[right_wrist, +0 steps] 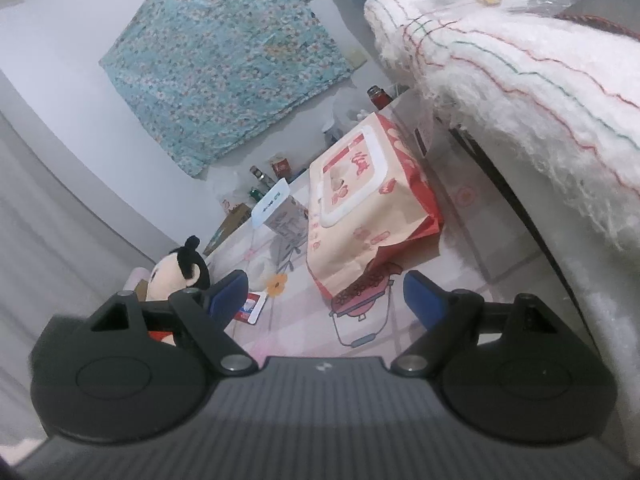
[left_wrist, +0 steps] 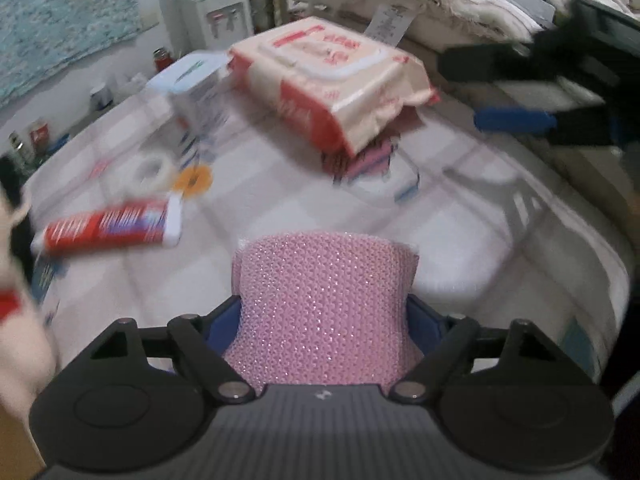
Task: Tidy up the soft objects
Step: 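Carry the pink cloth in the left tool while the right tool grasps the red toothpaste tube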
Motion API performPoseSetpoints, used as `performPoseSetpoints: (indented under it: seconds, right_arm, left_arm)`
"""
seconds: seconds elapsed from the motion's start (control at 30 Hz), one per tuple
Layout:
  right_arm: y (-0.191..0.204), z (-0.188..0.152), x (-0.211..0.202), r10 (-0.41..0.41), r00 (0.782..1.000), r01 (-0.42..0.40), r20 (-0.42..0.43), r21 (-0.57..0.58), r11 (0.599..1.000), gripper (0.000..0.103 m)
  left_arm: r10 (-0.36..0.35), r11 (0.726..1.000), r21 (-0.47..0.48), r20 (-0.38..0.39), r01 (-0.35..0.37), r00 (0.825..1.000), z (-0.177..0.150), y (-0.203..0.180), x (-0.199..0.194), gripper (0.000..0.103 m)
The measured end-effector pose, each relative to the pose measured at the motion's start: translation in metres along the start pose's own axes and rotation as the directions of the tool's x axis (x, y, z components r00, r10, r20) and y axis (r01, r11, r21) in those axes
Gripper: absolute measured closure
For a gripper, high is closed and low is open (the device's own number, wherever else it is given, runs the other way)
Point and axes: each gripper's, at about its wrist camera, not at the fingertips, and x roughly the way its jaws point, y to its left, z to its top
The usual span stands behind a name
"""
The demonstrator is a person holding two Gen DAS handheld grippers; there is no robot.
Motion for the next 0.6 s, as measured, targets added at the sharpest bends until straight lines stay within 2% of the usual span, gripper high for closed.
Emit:
performPoseSetpoints:
  seconds: [0.07, 0.1, 0.13, 0.17, 0.27, 0.4, 0.5, 0.6]
  right_arm:
    - [0.004, -0.002, 0.004, -0.002, 1.0, 0.002, -0.011, -0.016, 1.0, 0.018]
    - [0.006, -0.004, 0.004, 0.006, 1.0, -0.006, -0.016, -0.027, 1.0, 0.018]
    - [0.008, -0.005, 0.004, 0.013, 1.0, -0.014, -0.019, -0.038, 0.999, 0.018]
    - [0.011, -0.007, 0.004, 0.023, 1.0, -0.024, -0.02, -0.051, 0.998, 0.018]
    - [0.022, -0.015, 0.008, 0.048, 0.997, -0.054, -0.053, -0.107, 0.993, 0.019]
    - [0.045, -0.028, 0.022, 0.087, 0.986, -0.115, -0.142, -0.201, 0.973, 0.029]
    - [0.067, -0.038, 0.04, 0.13, 0.968, -0.182, -0.216, -0.242, 0.953, 0.03]
    - [0.096, -0.037, 0.06, 0.104, 0.966, -0.182, -0.237, -0.335, 0.924, 0.03]
  left_arm:
    - [0.002, 1.0, 0.002, -0.016, -0.001, 1.0, -0.018, 0.001, -0.015, 0.018]
    - [0.036, 0.999, 0.013, -0.02, -0.036, 0.999, -0.026, 0.0, -0.022, 0.018]
    - [0.075, 0.997, 0.029, 0.001, -0.075, 0.997, -0.036, 0.001, -0.032, 0.018]
    - [0.08, 0.996, 0.026, 0.034, -0.081, 0.996, -0.046, 0.003, -0.044, 0.018]
    - [0.156, 0.987, 0.007, 0.117, -0.158, 0.981, -0.064, 0.008, -0.076, 0.017]
    - [0.188, 0.982, -0.058, 0.191, -0.18, 0.963, -0.08, 0.019, -0.116, 0.015]
    - [0.242, 0.97, -0.096, 0.254, -0.225, 0.936, -0.092, 0.03, -0.142, 0.015]
    - [0.23, 0.967, -0.177, 0.279, -0.186, 0.932, -0.099, 0.05, -0.16, 0.015]
